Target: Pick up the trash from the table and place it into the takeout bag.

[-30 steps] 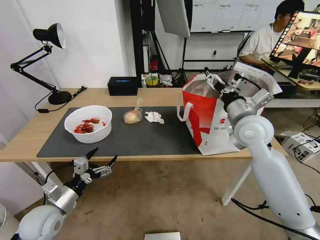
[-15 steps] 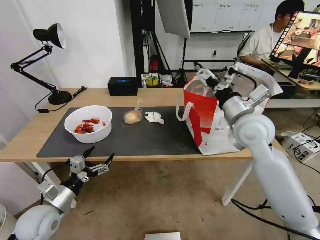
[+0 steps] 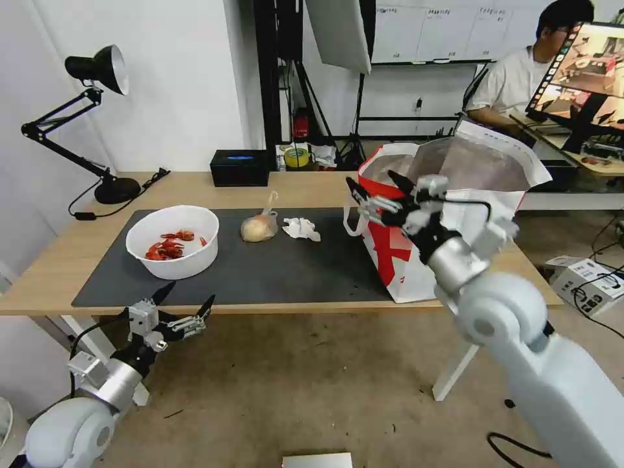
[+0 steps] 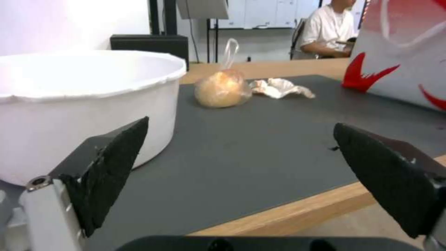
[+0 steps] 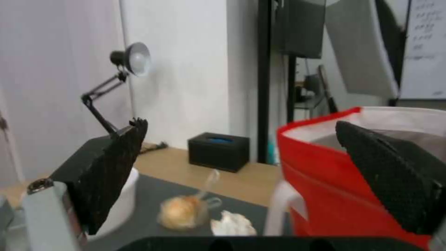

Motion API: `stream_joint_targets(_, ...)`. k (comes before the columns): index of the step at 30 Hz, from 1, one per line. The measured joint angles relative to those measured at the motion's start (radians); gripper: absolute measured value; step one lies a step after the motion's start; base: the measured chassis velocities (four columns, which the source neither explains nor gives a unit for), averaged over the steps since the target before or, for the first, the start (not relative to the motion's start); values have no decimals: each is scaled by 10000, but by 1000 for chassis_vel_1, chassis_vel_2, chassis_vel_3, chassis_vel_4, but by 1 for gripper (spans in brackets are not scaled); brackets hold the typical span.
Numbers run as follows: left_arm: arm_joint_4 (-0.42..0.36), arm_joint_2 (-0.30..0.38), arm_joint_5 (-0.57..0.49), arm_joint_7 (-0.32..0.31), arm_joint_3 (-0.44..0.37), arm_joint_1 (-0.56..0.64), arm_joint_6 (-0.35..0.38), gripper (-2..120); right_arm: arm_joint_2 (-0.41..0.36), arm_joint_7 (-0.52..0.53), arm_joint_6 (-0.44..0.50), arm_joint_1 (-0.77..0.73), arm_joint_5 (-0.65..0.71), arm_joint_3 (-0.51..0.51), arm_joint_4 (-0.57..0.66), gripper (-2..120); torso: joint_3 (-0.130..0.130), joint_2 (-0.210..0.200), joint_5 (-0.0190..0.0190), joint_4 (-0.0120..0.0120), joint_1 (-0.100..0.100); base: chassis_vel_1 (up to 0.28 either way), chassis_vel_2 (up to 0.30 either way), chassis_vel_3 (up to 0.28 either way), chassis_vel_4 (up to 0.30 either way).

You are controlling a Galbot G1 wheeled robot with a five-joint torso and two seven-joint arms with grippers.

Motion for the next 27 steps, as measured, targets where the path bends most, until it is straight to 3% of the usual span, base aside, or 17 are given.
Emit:
stream_joint_targets(9,109,-233,316,-246,-315,294,-258,100,66,-76,790,-1681,-794,503,182,100,0,0,-2,10,-1,0,0,0,0)
stream_joint_targets(15,163,-466,435,-385,-459,475,-330,100,589,-131,2400,-3190,-1843,640,-116,100,0,0,0,8,-1,0,0,0,0)
stream_joint_targets(27,254,-837,986,-848,-794,916,-330,100,1132,-140,3876,-4657,-2787,771,-690,100,1,0,-1,8,-1,0,0,0,0)
